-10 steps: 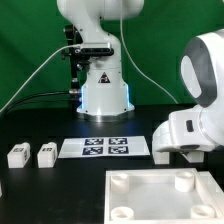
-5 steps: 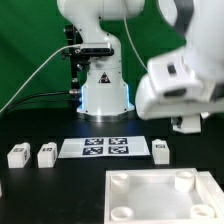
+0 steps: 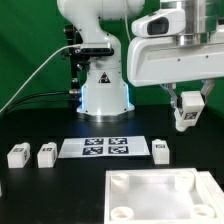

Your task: Assemble one leg

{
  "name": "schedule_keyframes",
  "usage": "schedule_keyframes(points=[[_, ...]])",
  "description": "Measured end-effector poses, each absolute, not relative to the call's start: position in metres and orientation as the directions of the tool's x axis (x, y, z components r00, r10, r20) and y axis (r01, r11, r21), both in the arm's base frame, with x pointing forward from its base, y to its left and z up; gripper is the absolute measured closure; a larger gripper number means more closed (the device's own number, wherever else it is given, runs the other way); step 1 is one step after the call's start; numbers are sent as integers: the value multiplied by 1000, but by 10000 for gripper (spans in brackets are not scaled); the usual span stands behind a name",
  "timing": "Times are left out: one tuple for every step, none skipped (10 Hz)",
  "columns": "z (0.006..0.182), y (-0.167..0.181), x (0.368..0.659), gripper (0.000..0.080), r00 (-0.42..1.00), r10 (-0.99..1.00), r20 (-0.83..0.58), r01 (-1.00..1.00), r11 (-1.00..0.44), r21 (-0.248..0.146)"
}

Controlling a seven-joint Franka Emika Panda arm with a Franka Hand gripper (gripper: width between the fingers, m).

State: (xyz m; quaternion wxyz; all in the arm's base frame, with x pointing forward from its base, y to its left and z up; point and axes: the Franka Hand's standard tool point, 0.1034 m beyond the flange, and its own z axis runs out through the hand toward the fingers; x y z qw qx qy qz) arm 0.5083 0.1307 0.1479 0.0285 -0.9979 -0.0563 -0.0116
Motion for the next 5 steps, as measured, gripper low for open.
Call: schedule_keyframes(points=[[156, 118, 538, 509, 981, 122, 150, 131, -990, -53], [167, 104, 563, 508, 961, 114, 253, 130, -990, -47], [177, 106, 581, 508, 942, 80, 326, 104, -993, -59], [185, 116, 593, 508, 893, 60, 446, 105, -992, -75], [182, 115, 587, 508, 841, 59, 539, 118, -990, -76]])
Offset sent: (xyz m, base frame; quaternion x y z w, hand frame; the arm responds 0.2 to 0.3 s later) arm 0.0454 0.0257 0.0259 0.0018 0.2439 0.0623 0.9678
